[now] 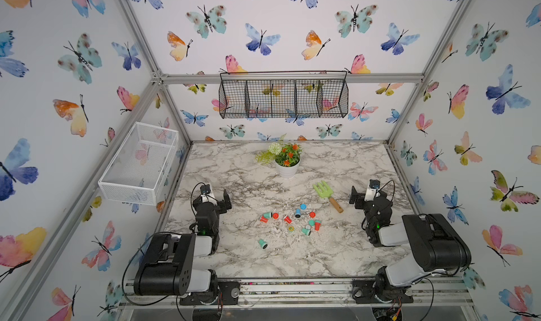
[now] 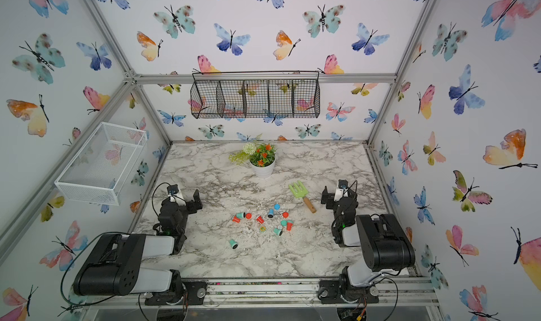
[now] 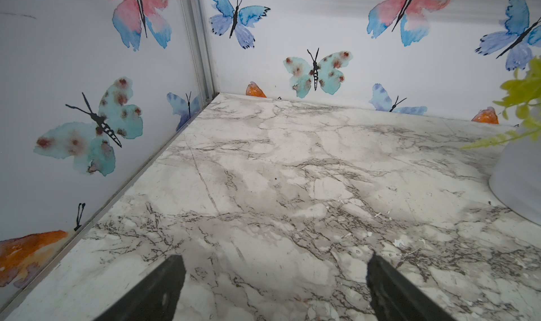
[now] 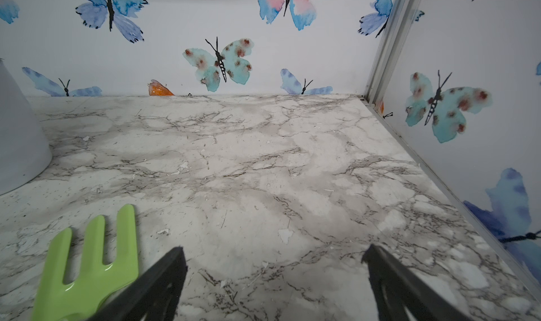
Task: Close the stamp cap
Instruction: Pick up the stamp from the center of the board.
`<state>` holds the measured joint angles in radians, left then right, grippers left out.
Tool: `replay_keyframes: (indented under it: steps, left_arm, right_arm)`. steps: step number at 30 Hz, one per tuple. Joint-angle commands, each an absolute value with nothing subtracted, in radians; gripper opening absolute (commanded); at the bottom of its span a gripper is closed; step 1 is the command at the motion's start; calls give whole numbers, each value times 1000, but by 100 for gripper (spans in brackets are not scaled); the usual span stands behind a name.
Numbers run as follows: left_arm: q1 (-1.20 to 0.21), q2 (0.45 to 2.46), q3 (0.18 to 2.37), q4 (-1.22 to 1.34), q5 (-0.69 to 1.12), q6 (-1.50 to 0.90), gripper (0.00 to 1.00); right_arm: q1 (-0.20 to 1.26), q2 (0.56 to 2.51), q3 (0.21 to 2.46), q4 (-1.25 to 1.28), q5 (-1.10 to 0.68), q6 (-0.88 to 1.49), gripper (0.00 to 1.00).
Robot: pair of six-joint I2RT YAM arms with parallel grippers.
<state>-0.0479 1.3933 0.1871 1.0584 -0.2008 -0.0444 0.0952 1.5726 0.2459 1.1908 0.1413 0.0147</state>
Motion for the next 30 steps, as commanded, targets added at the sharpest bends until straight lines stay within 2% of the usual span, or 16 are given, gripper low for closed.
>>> replay_keyframes:
  steps: [1,12,18,25,30]
  left_arm:
    - [-50,1402,201,1080,-198,-34,98]
    - [-41,1375,194,1082,-189,-34,98]
    - [-54,1244,274,799,-291,-94,98]
    - [-147,1158,484,346,-427,-241,98]
    - [-194,1172,688,21,-270,-350,98]
  right_arm:
    - [94,1582,257,1203,143,14,98]
    - [96,1559,223,1267,166,11,98]
    - [96,1396,347,852,198,72,97]
    - [95,1309,552,353,73,187,89]
    - [97,1288,682,41,-72,297,80]
